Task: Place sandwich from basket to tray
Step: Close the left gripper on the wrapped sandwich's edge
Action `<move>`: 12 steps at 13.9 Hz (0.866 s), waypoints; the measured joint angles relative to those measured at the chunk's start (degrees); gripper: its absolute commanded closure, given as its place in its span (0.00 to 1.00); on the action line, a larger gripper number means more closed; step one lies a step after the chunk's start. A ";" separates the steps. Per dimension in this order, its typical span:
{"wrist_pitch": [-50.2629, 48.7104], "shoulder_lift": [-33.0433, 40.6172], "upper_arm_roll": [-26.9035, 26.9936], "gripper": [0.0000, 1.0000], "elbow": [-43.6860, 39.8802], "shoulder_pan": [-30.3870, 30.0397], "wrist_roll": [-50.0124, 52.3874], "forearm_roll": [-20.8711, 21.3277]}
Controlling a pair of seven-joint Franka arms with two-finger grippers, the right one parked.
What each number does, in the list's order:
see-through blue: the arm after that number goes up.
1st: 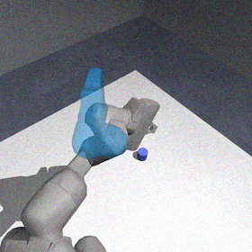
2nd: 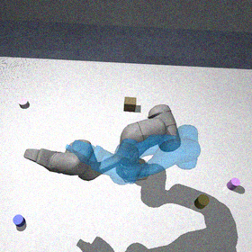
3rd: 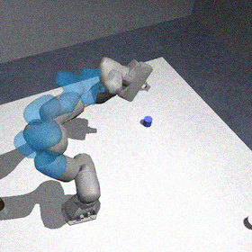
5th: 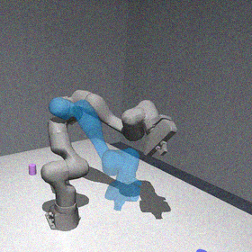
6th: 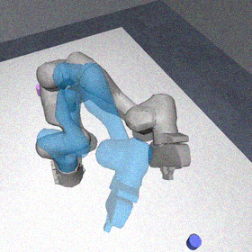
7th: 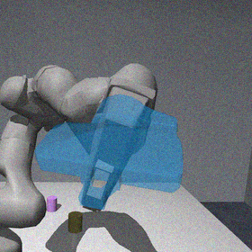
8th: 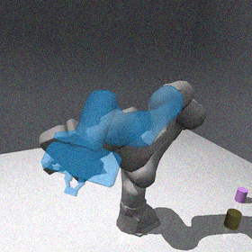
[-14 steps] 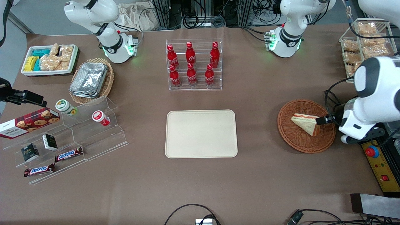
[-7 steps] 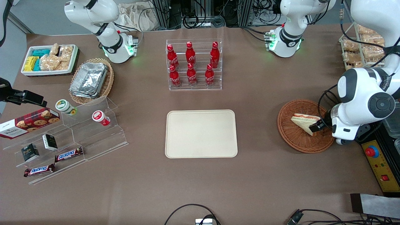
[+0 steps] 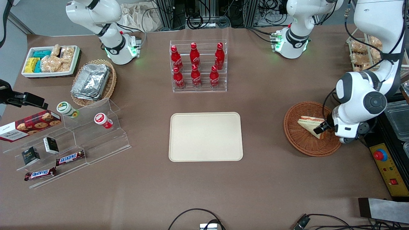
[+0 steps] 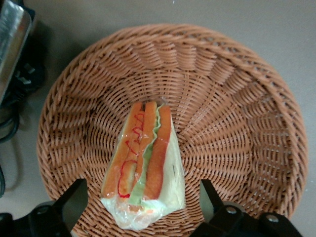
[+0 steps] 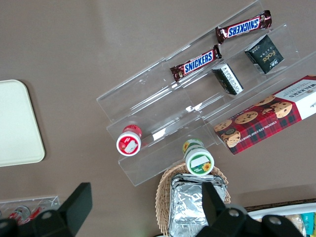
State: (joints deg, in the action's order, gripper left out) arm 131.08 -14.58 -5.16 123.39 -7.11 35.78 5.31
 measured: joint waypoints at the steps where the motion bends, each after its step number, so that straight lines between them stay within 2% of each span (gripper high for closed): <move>1: 0.10 0.00 0.00 0.00 0.28 0.00 0.11 -0.04; 7: 0.83 -1.92 1.60 0.01 0.98 -0.04 0.50 -0.19; 12: 1.37 -2.81 1.64 0.41 0.98 -0.02 0.57 -0.35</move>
State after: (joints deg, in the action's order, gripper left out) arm 132.44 -17.39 -3.52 124.36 -7.14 36.35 4.96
